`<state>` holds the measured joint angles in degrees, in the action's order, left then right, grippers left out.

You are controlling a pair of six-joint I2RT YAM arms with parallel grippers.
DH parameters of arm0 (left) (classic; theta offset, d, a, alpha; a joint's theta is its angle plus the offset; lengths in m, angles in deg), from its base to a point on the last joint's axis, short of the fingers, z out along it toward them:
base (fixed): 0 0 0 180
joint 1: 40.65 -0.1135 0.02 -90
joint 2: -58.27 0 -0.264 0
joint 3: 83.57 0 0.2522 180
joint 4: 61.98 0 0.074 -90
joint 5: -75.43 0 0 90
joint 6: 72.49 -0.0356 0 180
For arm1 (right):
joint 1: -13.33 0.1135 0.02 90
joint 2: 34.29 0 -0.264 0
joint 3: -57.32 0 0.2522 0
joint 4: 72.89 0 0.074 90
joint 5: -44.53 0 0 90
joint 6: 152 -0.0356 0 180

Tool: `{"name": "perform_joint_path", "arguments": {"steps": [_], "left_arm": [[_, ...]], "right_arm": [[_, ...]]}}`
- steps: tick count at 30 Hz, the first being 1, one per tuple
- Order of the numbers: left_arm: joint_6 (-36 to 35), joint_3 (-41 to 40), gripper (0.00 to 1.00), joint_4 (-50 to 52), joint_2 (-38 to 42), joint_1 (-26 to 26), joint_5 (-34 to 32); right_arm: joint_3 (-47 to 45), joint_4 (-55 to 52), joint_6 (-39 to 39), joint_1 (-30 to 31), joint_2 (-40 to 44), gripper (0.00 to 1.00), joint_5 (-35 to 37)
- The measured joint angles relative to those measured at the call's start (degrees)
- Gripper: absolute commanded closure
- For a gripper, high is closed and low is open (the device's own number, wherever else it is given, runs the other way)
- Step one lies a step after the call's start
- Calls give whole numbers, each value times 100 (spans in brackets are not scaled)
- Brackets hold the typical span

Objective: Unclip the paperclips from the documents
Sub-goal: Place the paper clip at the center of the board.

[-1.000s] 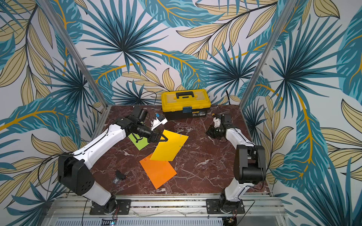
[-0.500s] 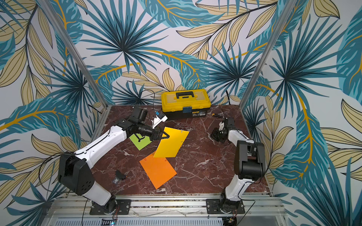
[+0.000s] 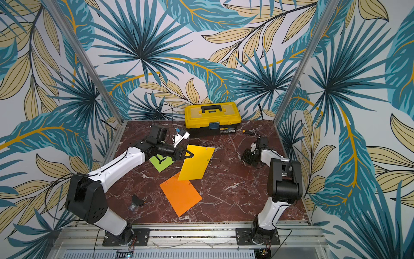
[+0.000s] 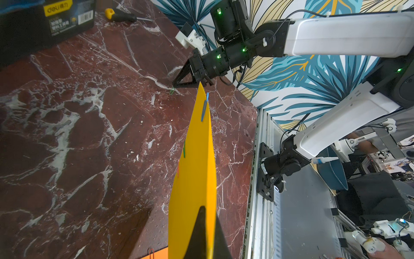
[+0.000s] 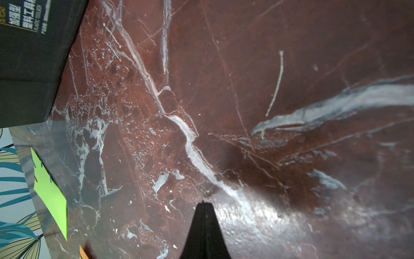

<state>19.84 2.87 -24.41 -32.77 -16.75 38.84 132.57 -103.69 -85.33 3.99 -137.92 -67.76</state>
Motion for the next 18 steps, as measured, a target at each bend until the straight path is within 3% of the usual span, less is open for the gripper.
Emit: {"name": "perform_joint_path", "arguments": {"steps": [6,18], "left_arm": [[11,-4,100,-96,83,-2,57],[11,-13,100,-149,83,-37,87]], "right_arm": [[0,-168,103,0,0,78,66],[-2,-404,319,0,284,66,136]]}}
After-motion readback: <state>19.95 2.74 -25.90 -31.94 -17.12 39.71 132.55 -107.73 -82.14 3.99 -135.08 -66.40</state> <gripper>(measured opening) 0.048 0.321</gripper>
